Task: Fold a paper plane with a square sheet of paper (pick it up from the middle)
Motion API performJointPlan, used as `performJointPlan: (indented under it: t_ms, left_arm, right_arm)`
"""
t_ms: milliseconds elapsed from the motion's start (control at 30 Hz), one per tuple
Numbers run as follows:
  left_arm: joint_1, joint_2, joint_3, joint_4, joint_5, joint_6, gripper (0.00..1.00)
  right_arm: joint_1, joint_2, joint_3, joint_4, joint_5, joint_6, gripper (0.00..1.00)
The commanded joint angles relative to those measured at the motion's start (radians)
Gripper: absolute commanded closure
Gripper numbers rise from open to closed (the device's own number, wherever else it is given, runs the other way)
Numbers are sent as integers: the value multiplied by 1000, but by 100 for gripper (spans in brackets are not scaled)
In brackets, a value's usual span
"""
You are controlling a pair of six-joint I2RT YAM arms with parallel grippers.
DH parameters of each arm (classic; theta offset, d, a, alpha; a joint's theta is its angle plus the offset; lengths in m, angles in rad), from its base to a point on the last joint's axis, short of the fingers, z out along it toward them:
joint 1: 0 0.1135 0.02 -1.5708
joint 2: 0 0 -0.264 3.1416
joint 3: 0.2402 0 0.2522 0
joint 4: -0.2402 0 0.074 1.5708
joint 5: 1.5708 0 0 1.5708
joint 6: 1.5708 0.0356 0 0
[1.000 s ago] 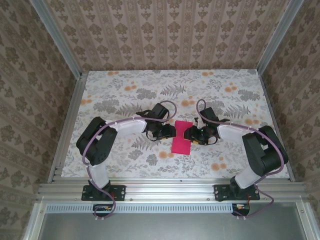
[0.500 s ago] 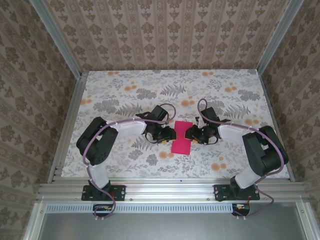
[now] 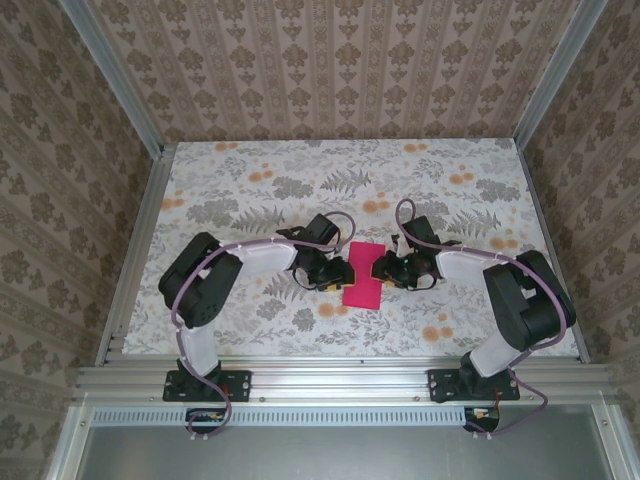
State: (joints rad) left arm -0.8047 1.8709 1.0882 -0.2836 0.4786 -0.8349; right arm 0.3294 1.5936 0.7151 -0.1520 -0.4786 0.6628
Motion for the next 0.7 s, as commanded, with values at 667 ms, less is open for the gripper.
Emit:
performJointPlan:
  t_ms: [667]
  left_arm:
    - [-11,1,34,36,32,-12,64]
  right_arm:
    - [-30,31,-31,39,-41,9,71]
